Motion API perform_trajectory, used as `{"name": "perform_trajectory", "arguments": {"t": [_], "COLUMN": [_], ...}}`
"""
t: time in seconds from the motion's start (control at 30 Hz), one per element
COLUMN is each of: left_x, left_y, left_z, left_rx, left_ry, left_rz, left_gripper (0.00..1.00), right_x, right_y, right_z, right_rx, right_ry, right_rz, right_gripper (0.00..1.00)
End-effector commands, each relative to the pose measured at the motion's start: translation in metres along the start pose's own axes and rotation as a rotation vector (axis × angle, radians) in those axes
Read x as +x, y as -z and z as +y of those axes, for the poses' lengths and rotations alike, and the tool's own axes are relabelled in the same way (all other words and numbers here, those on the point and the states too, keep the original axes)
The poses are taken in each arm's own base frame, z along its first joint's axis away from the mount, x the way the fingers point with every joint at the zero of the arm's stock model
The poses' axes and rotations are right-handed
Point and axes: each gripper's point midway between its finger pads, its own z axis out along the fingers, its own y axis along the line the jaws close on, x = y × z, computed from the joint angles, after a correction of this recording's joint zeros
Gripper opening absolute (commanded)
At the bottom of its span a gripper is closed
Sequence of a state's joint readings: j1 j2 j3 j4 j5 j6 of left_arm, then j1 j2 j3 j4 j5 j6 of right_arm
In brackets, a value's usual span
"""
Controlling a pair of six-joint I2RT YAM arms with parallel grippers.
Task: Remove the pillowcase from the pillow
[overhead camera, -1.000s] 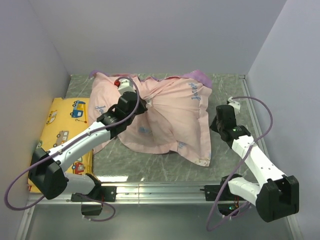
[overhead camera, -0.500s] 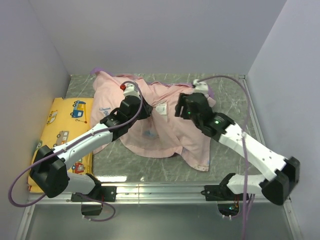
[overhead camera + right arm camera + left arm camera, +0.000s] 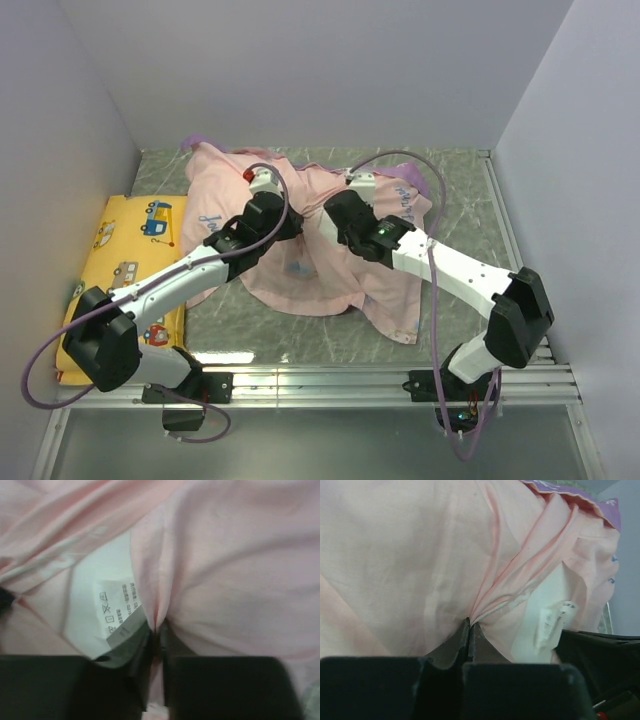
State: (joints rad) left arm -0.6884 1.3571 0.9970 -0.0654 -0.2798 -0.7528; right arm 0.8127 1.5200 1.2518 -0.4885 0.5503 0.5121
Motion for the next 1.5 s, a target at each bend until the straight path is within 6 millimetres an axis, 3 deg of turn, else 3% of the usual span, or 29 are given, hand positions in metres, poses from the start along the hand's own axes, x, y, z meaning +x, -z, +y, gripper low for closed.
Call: {"name": "perform_trajectory", "arguments": {"t": [0.0, 0.03, 0.07, 0.13, 0.17, 0.23, 0.27, 0.3, 0.33, 0.4, 0.5, 0.57, 0.63, 0.67, 0.73, 0.83, 0.97, 1.2, 1.3, 1.47], "left_x": [-0.008, -0.013, -0.016, -0.029, -0.031, -0.042, -0.043, -0.045, -0.043, -0.041, -0.027, -0.025, -0.010, -0.019, -0.011, -0.002, -0.011, -0.031, -0.050, -0.068], "left_y": [-0.002, -0.001, 0.000, 0.004, 0.005, 0.008, 0.009, 0.009, 0.008, 0.006, 0.000, 0.001, -0.002, -0.002, -0.004, -0.005, -0.003, 0.009, 0.025, 0.046], "left_z": [0.019, 0.025, 0.030, 0.043, 0.050, 0.060, 0.061, 0.063, 0.062, 0.058, 0.032, 0.013, -0.002, -0.013, -0.030, -0.039, -0.054, -0.051, -0.056, -0.077], "left_rx": [-0.105, -0.133, -0.144, -0.165, -0.175, -0.182, -0.183, -0.185, -0.176, -0.153, -0.047, -0.002, 0.005, 0.006, 0.010, -0.028, -0.042, -0.109, -0.096, -0.089], "left_ry": [-0.024, -0.022, -0.016, 0.009, 0.017, 0.039, 0.043, 0.042, 0.042, 0.036, 0.005, -0.048, -0.098, -0.125, -0.170, -0.231, -0.243, -0.239, -0.230, -0.244], "left_rz": [-0.029, -0.040, -0.046, -0.067, -0.071, -0.088, -0.088, -0.090, -0.081, -0.072, -0.023, -0.012, 0.031, 0.010, 0.035, 0.050, 0.020, -0.029, -0.082, -0.131], "left_gripper": [0.00, 0.00, 0.00, 0.01, 0.00, 0.00, 0.01, 0.01, 0.00, 0.01, 0.00, 0.07, 0.13, 0.15, 0.23, 0.36, 0.42, 0.53, 0.64, 0.71], "right_x": [-0.002, 0.003, 0.015, 0.025, 0.044, 0.056, 0.076, 0.082, 0.090, 0.098, 0.098, 0.101, 0.096, 0.095, 0.086, 0.076, 0.067, 0.062, 0.062, 0.063], "right_y": [0.004, 0.002, 0.000, -0.005, -0.009, -0.015, -0.019, -0.021, -0.029, -0.037, -0.049, -0.051, -0.051, -0.050, -0.046, -0.039, -0.031, -0.025, -0.025, -0.025], "right_z": [-0.057, -0.072, -0.107, -0.139, -0.179, -0.210, -0.221, -0.237, -0.237, -0.219, -0.187, -0.175, -0.165, -0.160, -0.154, -0.153, -0.152, -0.151, -0.150, -0.150], "right_rx": [0.211, 0.231, 0.284, 0.301, 0.349, 0.379, 0.391, 0.421, 0.410, 0.313, 0.143, 0.088, 0.025, -0.003, -0.044, -0.056, -0.069, -0.087, -0.089, -0.091], "right_ry": [-0.042, -0.062, -0.109, -0.195, -0.278, -0.356, -0.379, -0.420, -0.435, -0.477, -0.528, -0.535, -0.544, -0.549, -0.553, -0.550, -0.538, -0.535, -0.535, -0.534], "right_rz": [-0.034, -0.023, -0.006, -0.005, 0.032, 0.040, 0.083, 0.091, 0.108, 0.160, 0.176, 0.194, 0.190, 0.192, 0.172, 0.148, 0.127, 0.112, 0.112, 0.114], "right_gripper": [0.05, 0.02, 0.00, 0.00, 0.00, 0.00, 0.00, 0.00, 0.00, 0.00, 0.00, 0.00, 0.00, 0.00, 0.00, 0.00, 0.00, 0.00, 0.00, 0.00]}}
